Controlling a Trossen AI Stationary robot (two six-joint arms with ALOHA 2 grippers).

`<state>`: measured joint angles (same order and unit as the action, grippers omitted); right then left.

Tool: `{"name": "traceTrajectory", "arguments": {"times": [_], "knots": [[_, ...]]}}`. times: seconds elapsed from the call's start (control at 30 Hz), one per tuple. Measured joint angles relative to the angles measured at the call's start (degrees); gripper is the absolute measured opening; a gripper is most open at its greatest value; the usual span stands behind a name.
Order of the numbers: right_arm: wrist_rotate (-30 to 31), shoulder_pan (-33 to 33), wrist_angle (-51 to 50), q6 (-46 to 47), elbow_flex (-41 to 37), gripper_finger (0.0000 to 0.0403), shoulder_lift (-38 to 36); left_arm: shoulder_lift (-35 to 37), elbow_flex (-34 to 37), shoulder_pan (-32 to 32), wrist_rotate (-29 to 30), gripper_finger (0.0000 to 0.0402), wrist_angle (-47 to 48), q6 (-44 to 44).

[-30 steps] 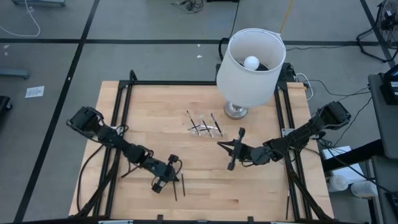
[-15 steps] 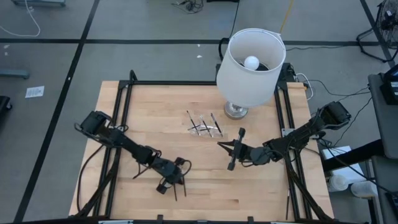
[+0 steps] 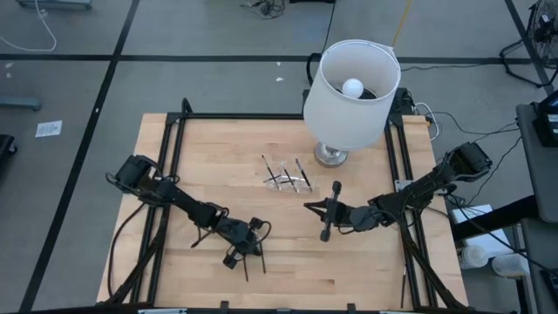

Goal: Pick & Place Makeup Brushes
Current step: Put the black liner brush into the transparent organizer

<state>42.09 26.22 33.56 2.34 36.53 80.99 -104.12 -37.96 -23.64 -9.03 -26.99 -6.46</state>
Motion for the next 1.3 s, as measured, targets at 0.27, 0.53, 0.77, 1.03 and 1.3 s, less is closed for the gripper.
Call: {"name": "traceTrajectory", "arguments": {"times": [0.27, 0.53, 0.77, 1.03, 1.3], "knots": [[-5.5, 0.0, -2.3, 5.7, 0.0, 0.0000, 0.0, 0.0, -0.4, 1.0, -1.5, 0.0009, -0.1, -3.5], [-6.3, 0.1, -5.0, 11.9, 0.0, 0.0000, 0.0, 3.9, -1.2, 1.5, -1.2, 0.0014, 2.3, -10.3], [-13.6, 2.4, -23.7, 17.7, 12.0, 0.0000, 1.1, 23.6, -1.2, 1.5, 5.4, 0.0007, 12.1, -15.0], [-15.1, 3.2, -69.6, 40.3, 37.9, 0.0000, 10.8, 43.1, -1.0, 1.5, 15.1, 0.0008, 16.1, -21.6], [-29.3, 4.9, -79.9, 58.9, 48.2, 0.0000, 20.6, 51.6, 3.2, 1.6, 23.3, 0.0009, 22.5, -22.6]]}}
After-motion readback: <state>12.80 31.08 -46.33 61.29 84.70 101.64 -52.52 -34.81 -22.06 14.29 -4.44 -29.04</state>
